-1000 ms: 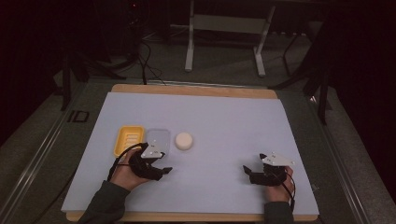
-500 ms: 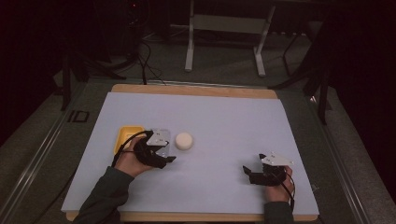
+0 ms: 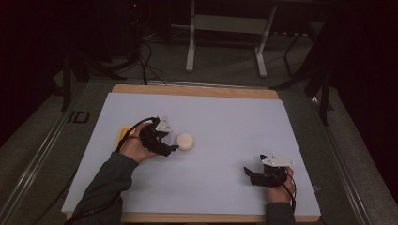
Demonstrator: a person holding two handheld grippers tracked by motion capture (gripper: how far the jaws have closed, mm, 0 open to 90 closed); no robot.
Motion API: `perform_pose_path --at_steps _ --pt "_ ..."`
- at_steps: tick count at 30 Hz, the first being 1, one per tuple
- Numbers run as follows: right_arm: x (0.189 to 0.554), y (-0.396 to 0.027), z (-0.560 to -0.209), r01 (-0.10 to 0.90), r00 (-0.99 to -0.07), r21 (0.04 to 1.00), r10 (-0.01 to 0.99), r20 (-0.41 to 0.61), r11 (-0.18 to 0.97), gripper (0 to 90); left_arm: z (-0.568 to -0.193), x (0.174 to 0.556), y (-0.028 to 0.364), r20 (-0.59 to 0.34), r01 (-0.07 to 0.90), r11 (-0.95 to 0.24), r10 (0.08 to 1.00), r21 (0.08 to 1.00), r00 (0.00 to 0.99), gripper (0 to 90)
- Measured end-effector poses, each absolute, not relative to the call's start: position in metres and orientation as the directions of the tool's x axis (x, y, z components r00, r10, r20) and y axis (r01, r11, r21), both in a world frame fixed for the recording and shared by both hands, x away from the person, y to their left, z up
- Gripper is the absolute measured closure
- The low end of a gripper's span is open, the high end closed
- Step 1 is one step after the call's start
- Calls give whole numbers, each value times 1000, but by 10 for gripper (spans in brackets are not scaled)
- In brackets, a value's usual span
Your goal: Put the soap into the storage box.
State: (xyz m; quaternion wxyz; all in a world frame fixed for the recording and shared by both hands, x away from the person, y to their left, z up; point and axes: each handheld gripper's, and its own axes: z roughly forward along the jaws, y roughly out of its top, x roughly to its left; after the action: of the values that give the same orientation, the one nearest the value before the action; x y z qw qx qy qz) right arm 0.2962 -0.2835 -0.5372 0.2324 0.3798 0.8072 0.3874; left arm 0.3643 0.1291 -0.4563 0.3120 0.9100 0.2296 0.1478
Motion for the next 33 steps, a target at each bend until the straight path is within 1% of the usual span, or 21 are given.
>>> perform_pose_path --at_steps 5,10,18,25,33 --pt "296 -283 -537 435 -605 802 792 -78 411 153 -459 376 122 114 334 -720 495 608 861 270" --pt "296 -283 -537 434 -607 801 791 -78 411 153 -462 385 115 102 337 -745 474 576 874 285" --pt "296 -283 -537 431 -612 800 786 -81 418 153 -466 401 103 103 340 -783 453 521 885 282" --pt "296 -282 -537 432 -615 797 784 -81 421 153 -472 411 96 87 353 -801 446 484 891 200" --pt "296 -282 -538 428 -621 794 779 -87 431 153 -477 418 85 66 353 -825 422 442 904 196"
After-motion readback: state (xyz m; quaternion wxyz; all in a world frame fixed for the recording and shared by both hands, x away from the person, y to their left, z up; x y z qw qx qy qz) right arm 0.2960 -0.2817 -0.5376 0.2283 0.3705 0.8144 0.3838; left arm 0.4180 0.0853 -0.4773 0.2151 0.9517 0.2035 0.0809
